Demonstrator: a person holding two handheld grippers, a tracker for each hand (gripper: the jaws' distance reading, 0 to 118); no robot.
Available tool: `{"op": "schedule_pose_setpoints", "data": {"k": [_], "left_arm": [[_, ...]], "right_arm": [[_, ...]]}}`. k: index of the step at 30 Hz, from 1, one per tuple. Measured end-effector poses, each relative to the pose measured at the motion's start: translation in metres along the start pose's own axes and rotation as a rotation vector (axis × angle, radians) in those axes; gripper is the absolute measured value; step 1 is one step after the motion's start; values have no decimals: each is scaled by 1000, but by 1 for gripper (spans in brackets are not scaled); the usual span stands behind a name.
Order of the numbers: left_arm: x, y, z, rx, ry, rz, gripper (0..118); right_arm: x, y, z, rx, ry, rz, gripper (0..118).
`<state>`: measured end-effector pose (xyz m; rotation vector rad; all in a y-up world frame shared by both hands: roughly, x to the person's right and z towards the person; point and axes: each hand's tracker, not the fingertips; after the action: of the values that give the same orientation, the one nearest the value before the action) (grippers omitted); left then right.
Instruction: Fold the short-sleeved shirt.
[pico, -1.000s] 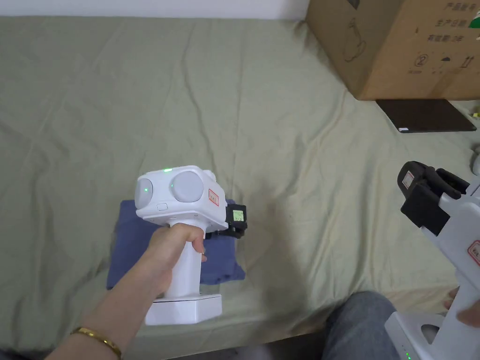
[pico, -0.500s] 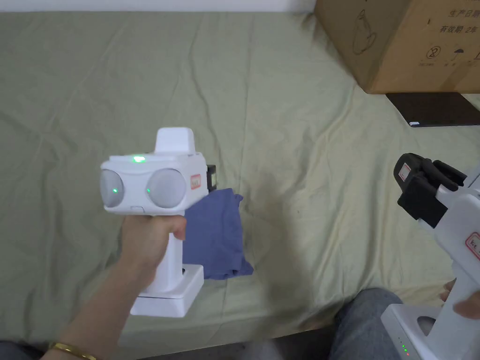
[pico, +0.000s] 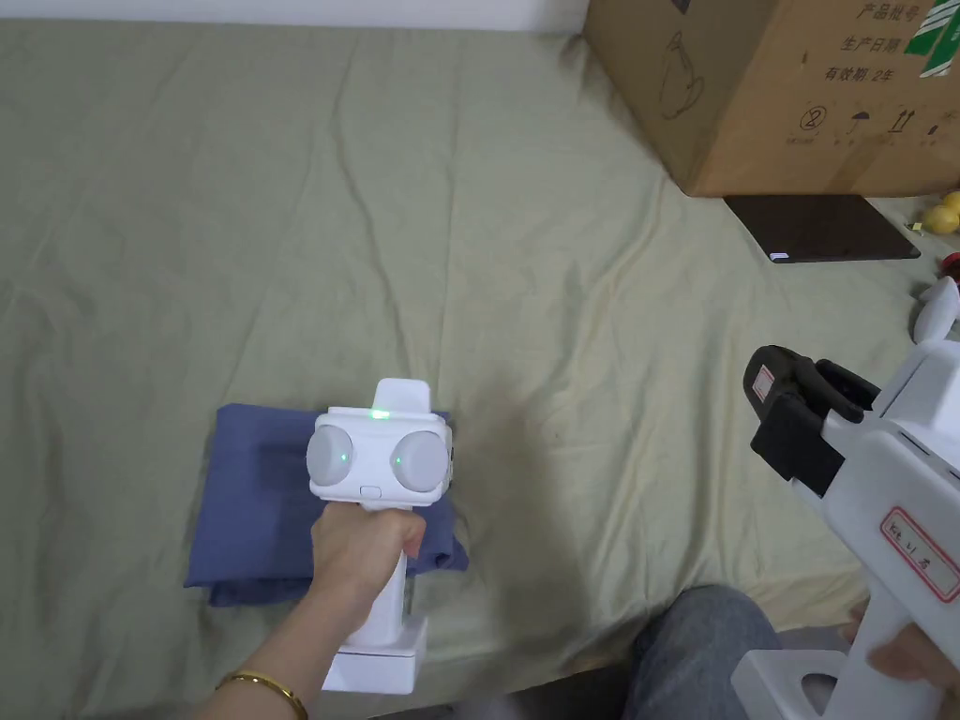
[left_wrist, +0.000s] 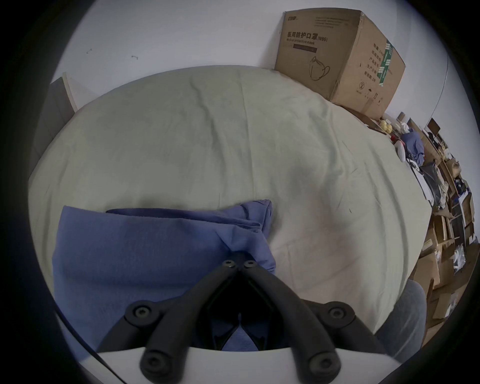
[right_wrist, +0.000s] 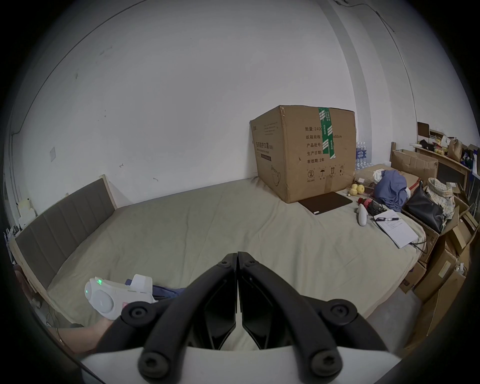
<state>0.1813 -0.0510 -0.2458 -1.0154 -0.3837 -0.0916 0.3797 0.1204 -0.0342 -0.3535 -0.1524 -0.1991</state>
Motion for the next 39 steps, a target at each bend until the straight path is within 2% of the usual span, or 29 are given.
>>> {"op": "schedule_pose_setpoints", "data": {"k": [2,3,5,9,13,16,19,23,26,31,35,39], "left_arm": [[-14,11,17,4,-92,80,0],[-26,18,32,56,-154,149,0],[-44,25,66,185,-197,194,0],[-80,24,142,457,-93,145,0],[-107,2,191,640,57,129,0],[-122,-18,207,684,175,103,0],[-138,-36,213,689,217,117,0],[-153,-52,214,667,236,148,0],[-161,-59,211,640,237,174,0],[-170,-65,207,613,235,198,0],[-177,-65,204,602,234,216,0],[-184,-57,206,603,212,218,0]], "right_arm": [[-3,0,-1,-1,2,3,0],[-5,1,-2,0,6,8,0],[-12,4,-5,-2,22,28,0],[-37,12,-14,27,73,67,0],[-72,17,-31,49,144,108,0],[-102,11,-53,31,236,104,0],[-134,-8,-81,-15,287,88,0],[-169,-57,-134,-223,354,83,0],[-190,-103,-167,-339,303,179,0],[-197,-161,-205,-537,201,170,0],[-207,-173,-202,-482,179,257,0],[-202,-168,-201,-495,183,228,0]]}}
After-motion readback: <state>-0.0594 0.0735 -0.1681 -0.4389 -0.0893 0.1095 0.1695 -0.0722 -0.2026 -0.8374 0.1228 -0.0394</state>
